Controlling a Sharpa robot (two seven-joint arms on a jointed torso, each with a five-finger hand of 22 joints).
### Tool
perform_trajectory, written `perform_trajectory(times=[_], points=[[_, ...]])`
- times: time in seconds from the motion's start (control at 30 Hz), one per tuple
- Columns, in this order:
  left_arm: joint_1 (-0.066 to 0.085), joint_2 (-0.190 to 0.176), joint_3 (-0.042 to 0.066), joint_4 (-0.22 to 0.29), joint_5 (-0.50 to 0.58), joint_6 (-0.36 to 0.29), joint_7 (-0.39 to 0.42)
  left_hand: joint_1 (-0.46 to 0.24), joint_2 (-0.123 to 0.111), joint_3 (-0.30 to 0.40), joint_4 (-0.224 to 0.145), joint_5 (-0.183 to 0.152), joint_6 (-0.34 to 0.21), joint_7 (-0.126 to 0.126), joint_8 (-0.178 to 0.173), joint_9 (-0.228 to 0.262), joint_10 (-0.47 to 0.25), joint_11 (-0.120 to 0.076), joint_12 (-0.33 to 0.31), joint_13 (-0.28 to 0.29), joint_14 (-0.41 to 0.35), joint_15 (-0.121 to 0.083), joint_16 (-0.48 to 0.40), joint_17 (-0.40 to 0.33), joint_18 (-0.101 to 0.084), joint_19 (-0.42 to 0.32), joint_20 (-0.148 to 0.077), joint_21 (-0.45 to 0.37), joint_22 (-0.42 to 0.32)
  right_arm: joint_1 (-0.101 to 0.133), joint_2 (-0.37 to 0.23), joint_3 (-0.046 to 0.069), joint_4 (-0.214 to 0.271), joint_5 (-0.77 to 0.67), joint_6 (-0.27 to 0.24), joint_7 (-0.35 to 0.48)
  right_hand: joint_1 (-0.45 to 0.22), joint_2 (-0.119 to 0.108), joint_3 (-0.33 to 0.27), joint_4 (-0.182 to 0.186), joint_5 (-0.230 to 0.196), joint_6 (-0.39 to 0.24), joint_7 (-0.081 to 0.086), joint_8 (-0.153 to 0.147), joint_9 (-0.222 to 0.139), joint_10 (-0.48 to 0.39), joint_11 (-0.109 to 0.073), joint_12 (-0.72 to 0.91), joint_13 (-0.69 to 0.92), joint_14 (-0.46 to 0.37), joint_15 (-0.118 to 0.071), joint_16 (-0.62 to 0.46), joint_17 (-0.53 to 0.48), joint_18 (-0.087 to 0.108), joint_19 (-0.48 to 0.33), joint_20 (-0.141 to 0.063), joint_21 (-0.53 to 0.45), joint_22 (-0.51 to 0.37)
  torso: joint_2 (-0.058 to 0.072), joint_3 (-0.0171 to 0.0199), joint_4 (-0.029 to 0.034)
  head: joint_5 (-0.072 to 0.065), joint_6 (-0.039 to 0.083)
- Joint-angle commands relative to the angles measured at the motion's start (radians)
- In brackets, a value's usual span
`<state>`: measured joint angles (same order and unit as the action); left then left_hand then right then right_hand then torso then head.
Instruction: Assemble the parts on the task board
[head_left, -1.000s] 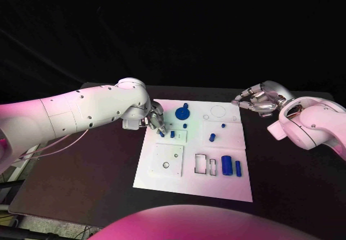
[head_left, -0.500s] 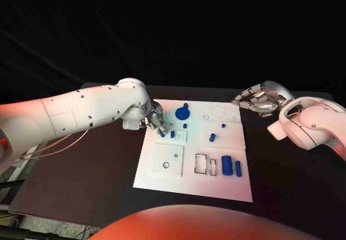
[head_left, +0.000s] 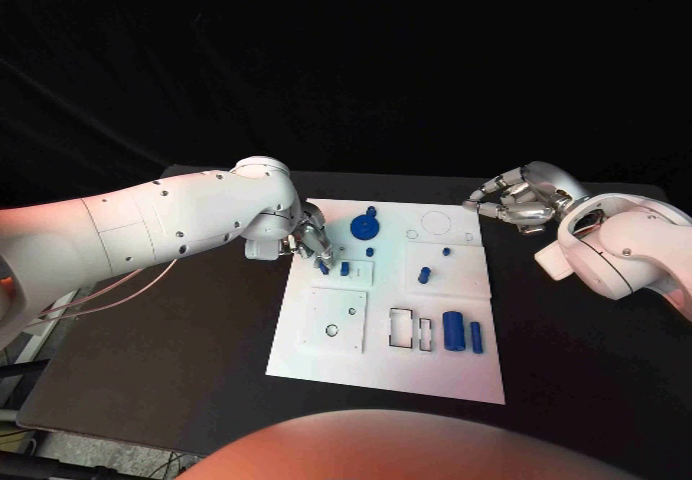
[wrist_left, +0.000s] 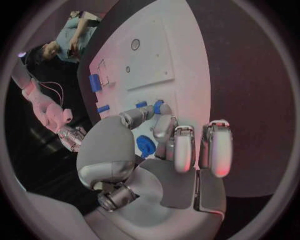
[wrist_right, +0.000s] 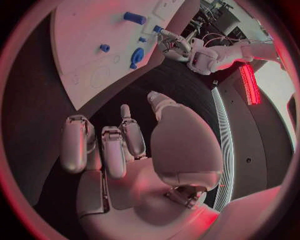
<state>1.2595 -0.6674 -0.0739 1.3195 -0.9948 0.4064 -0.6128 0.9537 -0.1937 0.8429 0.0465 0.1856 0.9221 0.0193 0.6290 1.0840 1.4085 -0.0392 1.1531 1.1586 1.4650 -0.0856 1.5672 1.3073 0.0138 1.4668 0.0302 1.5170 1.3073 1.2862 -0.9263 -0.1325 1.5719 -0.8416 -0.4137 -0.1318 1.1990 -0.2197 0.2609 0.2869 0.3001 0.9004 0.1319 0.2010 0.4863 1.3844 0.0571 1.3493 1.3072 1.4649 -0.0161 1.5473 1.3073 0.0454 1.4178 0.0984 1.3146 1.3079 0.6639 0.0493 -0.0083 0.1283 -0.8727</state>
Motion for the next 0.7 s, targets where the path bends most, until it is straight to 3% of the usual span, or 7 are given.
perform_trajectory(times=[0.03,0.7], points=[[-0.01,0.003,-0.008,0.001,0.011,0.028,-0.021,-0.012,0.0,-0.01,0.003,0.0,0.005,-0.002,-0.006,0.0,-0.002,-0.007,0.004,-0.001,0.106,-0.008,0.004,0.263,-0.001,0.073,-0.007,0.0,0.246,-0.001,0.0,0.0,0.001,-0.01,0.011,0.004,0.001,0.013,-0.007,-0.001,0.006,-0.006,0.002,0.006,0.001,-0.008,-0.002,-0.006,0.018,0.085,0.006,-0.004,0.2,0.019,-0.008,0.001,-0.004,0.138,0.0,-0.0004,-0.0001,0.0,0.0],[-0.012,0.003,-0.012,-0.001,0.011,0.054,-0.037,-0.054,-0.013,-0.056,0.03,-0.051,0.017,-0.002,-0.025,-0.01,-0.003,-0.007,0.003,-0.003,0.106,-0.009,0.004,0.263,-0.001,0.074,-0.009,0.0,0.246,-0.001,-0.001,0.0,0.002,-0.01,0.01,0.005,0.0,0.013,-0.008,-0.001,0.005,-0.007,0.002,0.006,0.002,-0.009,-0.002,-0.006,0.017,0.085,0.006,-0.005,0.198,0.019,-0.009,0.001,-0.004,0.138,0.0,0.0001,0.0001,-0.001,0.0]])
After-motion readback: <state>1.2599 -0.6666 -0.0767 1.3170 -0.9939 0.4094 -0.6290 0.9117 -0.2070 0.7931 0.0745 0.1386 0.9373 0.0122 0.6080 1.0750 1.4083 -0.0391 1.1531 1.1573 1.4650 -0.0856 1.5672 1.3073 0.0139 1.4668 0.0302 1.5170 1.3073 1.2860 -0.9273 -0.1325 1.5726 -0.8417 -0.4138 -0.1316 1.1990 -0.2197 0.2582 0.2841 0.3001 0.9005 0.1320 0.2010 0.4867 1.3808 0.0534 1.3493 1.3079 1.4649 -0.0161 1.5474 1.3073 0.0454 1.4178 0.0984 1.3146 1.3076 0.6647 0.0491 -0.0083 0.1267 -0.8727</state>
